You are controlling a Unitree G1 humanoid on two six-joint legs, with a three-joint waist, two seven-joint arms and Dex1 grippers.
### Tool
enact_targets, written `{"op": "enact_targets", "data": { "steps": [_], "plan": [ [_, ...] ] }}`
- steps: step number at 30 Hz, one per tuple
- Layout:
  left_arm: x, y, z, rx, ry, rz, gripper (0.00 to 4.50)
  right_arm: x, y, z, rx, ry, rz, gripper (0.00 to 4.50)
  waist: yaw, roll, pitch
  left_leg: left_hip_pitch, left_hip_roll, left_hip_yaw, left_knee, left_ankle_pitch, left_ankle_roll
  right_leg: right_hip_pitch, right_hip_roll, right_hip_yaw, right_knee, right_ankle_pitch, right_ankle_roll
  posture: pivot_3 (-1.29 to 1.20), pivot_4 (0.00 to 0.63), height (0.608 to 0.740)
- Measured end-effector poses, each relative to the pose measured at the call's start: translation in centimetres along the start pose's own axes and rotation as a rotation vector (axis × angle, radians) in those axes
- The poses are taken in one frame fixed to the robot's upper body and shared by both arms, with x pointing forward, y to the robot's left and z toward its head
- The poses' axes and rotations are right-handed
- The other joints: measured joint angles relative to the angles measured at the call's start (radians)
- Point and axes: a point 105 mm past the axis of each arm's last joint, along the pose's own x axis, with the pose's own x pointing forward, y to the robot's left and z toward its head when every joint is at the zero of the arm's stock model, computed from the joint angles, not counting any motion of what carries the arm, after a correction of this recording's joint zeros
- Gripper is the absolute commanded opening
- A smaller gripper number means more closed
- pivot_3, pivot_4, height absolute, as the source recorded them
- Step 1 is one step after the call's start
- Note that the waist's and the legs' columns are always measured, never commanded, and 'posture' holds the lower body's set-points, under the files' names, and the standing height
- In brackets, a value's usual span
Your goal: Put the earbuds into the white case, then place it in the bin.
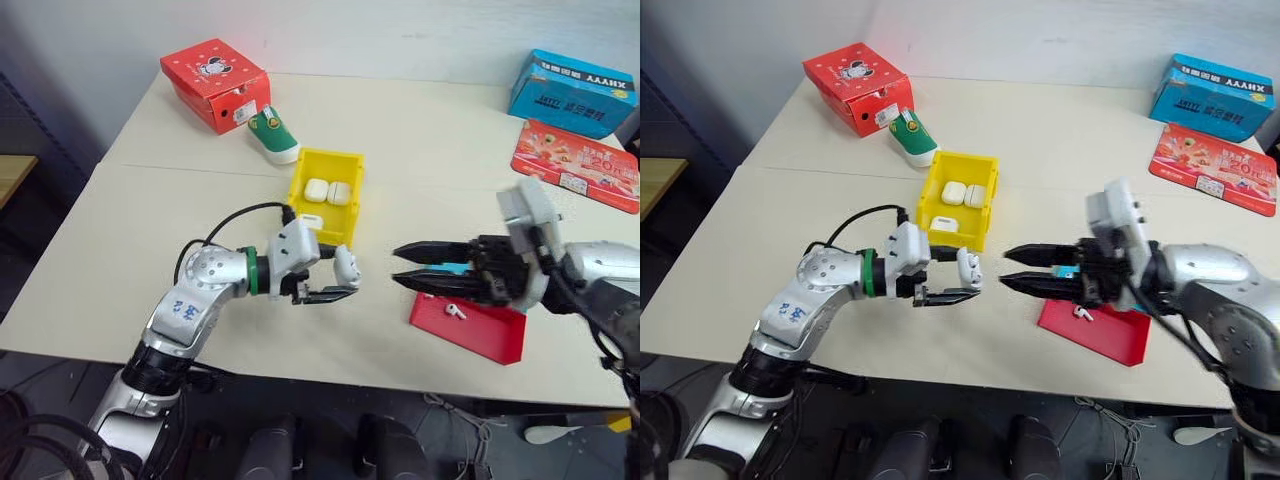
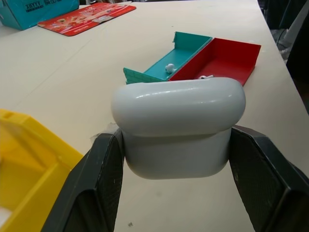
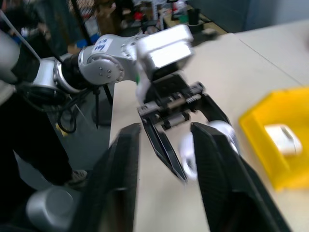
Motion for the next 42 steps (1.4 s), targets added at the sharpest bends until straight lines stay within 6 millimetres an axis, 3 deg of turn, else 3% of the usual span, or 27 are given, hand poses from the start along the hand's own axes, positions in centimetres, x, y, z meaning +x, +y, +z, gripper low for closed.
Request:
{"op": "enact_targets", "data": {
  "steps": [1,2,7,13,18,21,23,26,28,31,33,37,39,42],
  "plan": [
    [0.3,-0.2,0.0,-0.007,0.006,-0.013,2.79,0.9,-0.1,-0.3,-0.030,0.018,0.005,0.15,0.000,0.000,0.000,0.000,0.000,0.001,0.000,0.000,0.000,0.000,0.000,0.000,0.000,0.000,0.000,0.00,0.150,0.740],
    [0.6,-0.4,0.0,-0.014,0.011,-0.026,2.79,1.4,-0.3,-0.6,-0.056,0.036,0.005,0.03,0.000,0.000,0.000,-0.001,-0.001,0.001,0.000,0.000,0.001,-0.001,0.001,0.000,0.000,0.000,0.000,0.00,0.150,0.740],
    [1.0,-0.6,-0.2,-0.039,0.036,-0.046,2.79,2.6,-1.4,-1.9,-0.136,0.126,-0.009,0.03,0.001,0.000,0.000,-0.002,-0.002,0.001,0.000,0.001,0.001,0.000,0.005,-0.001,-0.001,0.000,0.000,0.00,0.150,0.740],
    [1.0,-0.4,0.0,-0.037,0.050,-0.037,2.79,2.5,-2.4,-2.8,-0.166,0.194,-0.043,0.03,-0.001,0.000,0.000,-0.001,-0.001,0.001,0.000,0.001,0.001,0.000,0.006,-0.001,-0.001,0.000,0.000,0.00,0.150,0.740],
    [0.7,-0.4,-0.1,-0.032,0.053,-0.030,2.79,0.6,-2.5,-4.3,-0.150,0.274,-0.078,0.03,0.002,0.000,0.000,-0.001,-0.002,0.001,0.000,0.001,0.001,0.000,0.006,-0.001,-0.001,0.000,0.000,0.00,0.150,0.740],
    [0.4,-0.6,0.4,-0.018,0.014,-0.036,2.79,-2.0,-3.0,-5.7,-0.092,0.333,-0.144,0.03,0.003,-0.002,0.000,-0.001,-0.002,0.001,0.000,0.001,0.001,0.001,0.005,-0.001,-0.001,0.000,0.000,0.00,0.150,0.740],
    [-0.2,-0.8,1.0,0.000,-0.030,-0.039,2.79,-3.1,-3.4,-6.0,-0.039,0.275,-0.218,0.03,0.001,-0.002,0.000,-0.001,-0.001,0.001,0.000,0.001,0.001,0.001,0.005,-0.001,-0.001,0.000,0.000,0.00,0.150,0.740],
    [-1.6,-1.9,1.1,-0.035,-0.100,-0.073,2.79,-5.8,-3.1,-5.7,-0.012,0.148,-0.319,0.59,0.001,-0.002,0.000,0.000,0.000,0.001,0.000,0.001,0.001,0.001,0.004,-0.001,-0.001,0.000,0.000,0.00,0.150,0.740],
    [-3.3,-1.8,0.5,-0.072,-0.107,-0.057,2.79,-8.4,-2.8,-6.5,-0.010,0.106,-0.425,1.30,0.002,-0.002,0.000,0.000,0.000,0.001,0.000,0.001,0.000,0.001,0.007,-0.001,-0.001,0.000,0.000,0.00,0.150,0.740],
    [-6.9,-0.5,0.1,-0.099,-0.109,0.029,2.79,-12.3,-1.8,-7.5,-0.078,-0.015,-0.642,2.29,0.004,-0.002,0.000,0.001,-0.001,0.002,0.000,0.002,0.001,0.002,0.008,0.000,-0.001,0.000,0.001,0.00,0.150,0.740],
    [-8.2,0.5,0.0,-0.103,-0.098,0.086,2.79,-13.7,-1.2,-7.4,-0.135,-0.063,-0.728,2.98,0.001,-0.001,0.000,0.003,-0.001,0.004,0.000,0.002,0.001,0.003,0.008,0.000,0.000,0.002,0.003,0.00,0.150,0.740],
    [-8.5,4.6,0.3,-0.145,-0.073,0.241,2.79,-16.1,1.7,-8.1,-0.169,-0.087,-0.886,4.34,0.014,-0.001,0.000,0.005,-0.002,0.003,-0.001,-0.001,-0.004,0.004,0.007,0.007,0.001,0.002,0.004,0.00,0.150,0.740],
    [-7.9,6.5,1.2,-0.158,-0.096,0.294,2.79,-16.6,2.8,-8.7,-0.177,-0.053,-0.908,4.47,0.013,-0.001,0.000,0.008,-0.002,0.005,-0.002,-0.001,-0.005,0.004,0.008,0.010,0.002,0.002,0.004,0.00,0.150,0.740],
    [-4.9,9.6,2.0,-0.212,-0.095,0.339,2.79,-16.7,3.2,-8.2,-0.235,-0.053,-0.920,4.47,0.015,-0.002,0.000,0.011,-0.002,0.010,-0.002,-0.001,-0.004,0.004,0.009,0.014,0.004,0.002,0.004,0.00,0.150,0.740]
  ]
}}
